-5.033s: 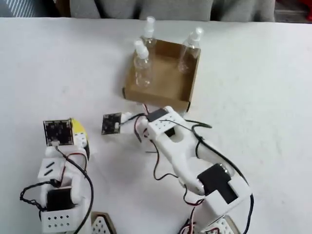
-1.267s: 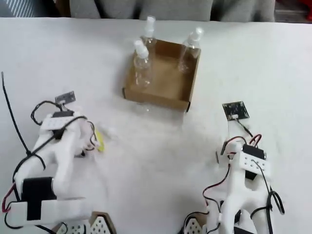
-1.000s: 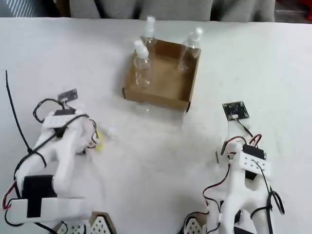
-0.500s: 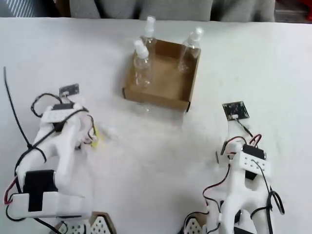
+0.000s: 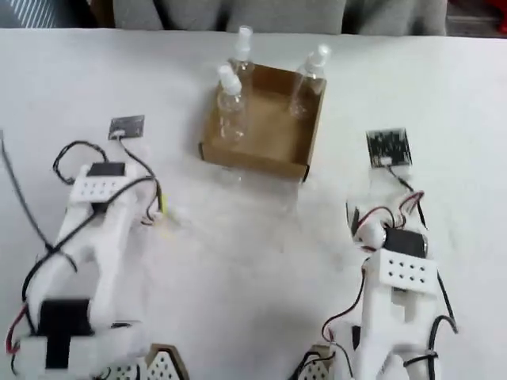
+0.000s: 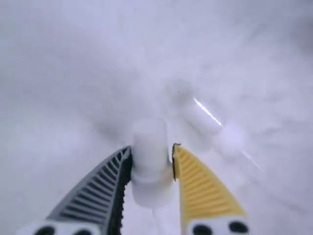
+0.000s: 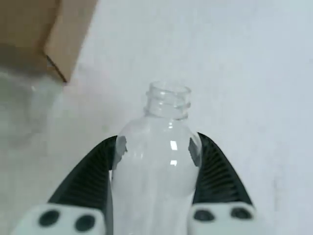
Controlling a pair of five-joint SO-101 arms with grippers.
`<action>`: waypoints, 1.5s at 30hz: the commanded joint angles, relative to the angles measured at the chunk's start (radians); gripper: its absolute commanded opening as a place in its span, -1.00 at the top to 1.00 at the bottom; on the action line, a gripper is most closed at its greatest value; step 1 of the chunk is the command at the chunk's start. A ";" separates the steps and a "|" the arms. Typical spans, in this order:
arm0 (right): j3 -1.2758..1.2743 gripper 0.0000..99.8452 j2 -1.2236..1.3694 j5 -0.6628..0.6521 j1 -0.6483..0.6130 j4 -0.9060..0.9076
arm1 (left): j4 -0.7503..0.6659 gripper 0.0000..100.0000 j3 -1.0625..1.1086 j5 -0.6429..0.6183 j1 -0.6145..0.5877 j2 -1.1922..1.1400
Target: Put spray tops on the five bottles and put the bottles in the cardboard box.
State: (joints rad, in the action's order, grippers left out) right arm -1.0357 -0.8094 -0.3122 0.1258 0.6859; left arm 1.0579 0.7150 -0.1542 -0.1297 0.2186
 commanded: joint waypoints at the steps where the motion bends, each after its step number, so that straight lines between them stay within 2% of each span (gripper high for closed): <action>1: 0.058 0.97 -0.053 0.011 -0.062 -0.249 | -0.023 0.96 0.038 0.003 0.004 0.217; 4: 0.054 0.97 -0.061 0.017 -0.104 -0.415 | -0.025 0.96 0.052 0.002 0.002 0.363; 8: 0.017 0.97 -0.085 0.028 -0.154 -0.518 | -0.038 0.95 0.049 0.000 0.004 0.553; 10: -0.054 0.97 -0.143 0.118 -0.186 -0.581 | -0.077 0.95 0.061 0.006 0.004 0.644; 13: -0.189 0.97 -0.289 0.265 -0.251 -0.673 | -0.153 0.95 0.081 0.006 0.004 0.774; 20: -0.459 0.97 -0.714 0.278 -0.433 -0.688 | -0.365 0.95 0.075 0.006 0.033 0.906; 25: -0.660 0.97 -1.010 0.272 -0.613 -0.631 | -0.506 0.95 0.026 0.006 0.122 0.909; 27: -0.649 0.97 -0.990 0.279 -0.680 -0.547 | -0.514 0.95 -0.031 0.006 0.165 0.908; 32: -0.657 0.97 -0.977 0.279 -0.840 -0.498 | -0.516 0.95 -0.187 0.018 0.312 0.906; 35: -0.655 0.97 -0.992 0.279 -0.915 -0.450 | -0.519 0.95 -0.272 0.114 0.407 0.881; 39: -0.655 0.97 -0.992 0.279 -0.954 -0.398 | -0.488 0.95 -0.434 0.164 0.446 0.756; 45: -0.655 0.97 -0.992 0.279 -0.952 -0.371 | -0.304 0.96 -0.784 0.169 0.453 0.533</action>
State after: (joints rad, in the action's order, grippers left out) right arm -1.6678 -1.7883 -0.0422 -0.8178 0.2946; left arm 0.6743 0.1335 0.0084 0.3092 0.8339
